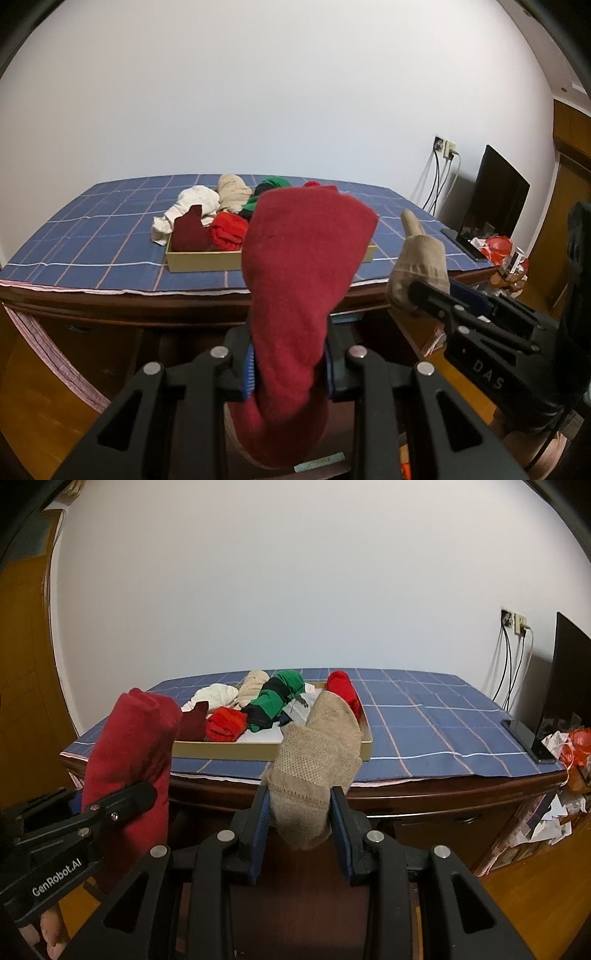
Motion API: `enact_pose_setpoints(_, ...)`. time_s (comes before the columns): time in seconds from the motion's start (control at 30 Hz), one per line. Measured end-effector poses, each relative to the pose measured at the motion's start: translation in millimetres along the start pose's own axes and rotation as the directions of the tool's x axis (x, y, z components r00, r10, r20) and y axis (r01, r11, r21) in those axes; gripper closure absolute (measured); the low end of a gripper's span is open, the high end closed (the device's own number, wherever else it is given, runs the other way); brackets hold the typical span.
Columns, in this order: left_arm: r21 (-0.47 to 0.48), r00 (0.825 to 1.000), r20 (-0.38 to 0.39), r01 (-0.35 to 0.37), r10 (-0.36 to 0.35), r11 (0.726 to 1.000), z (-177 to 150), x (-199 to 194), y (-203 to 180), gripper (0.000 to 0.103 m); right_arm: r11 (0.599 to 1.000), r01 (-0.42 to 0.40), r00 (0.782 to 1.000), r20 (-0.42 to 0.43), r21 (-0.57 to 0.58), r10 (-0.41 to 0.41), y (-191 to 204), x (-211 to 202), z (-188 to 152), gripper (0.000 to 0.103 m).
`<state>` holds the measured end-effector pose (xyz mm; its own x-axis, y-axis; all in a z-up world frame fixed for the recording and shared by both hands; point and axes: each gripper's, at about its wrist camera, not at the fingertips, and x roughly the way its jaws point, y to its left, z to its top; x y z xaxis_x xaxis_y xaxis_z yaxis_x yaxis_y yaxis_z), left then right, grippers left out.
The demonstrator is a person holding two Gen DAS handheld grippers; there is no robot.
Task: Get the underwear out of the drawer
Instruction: 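Carry the pink underwear and beige sock over the tray with both tools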
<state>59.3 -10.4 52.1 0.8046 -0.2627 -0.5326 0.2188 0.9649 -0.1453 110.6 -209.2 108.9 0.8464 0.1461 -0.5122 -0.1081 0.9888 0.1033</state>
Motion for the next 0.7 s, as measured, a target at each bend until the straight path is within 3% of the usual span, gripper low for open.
enact_pose_setpoints(0.7,0.063,1.0,0.003,0.008,-0.008,0.998,52,66,-13,0.078,1.0,0.01,1.0,-0.008,-0.003,-0.01,-13,52,38,0.068)
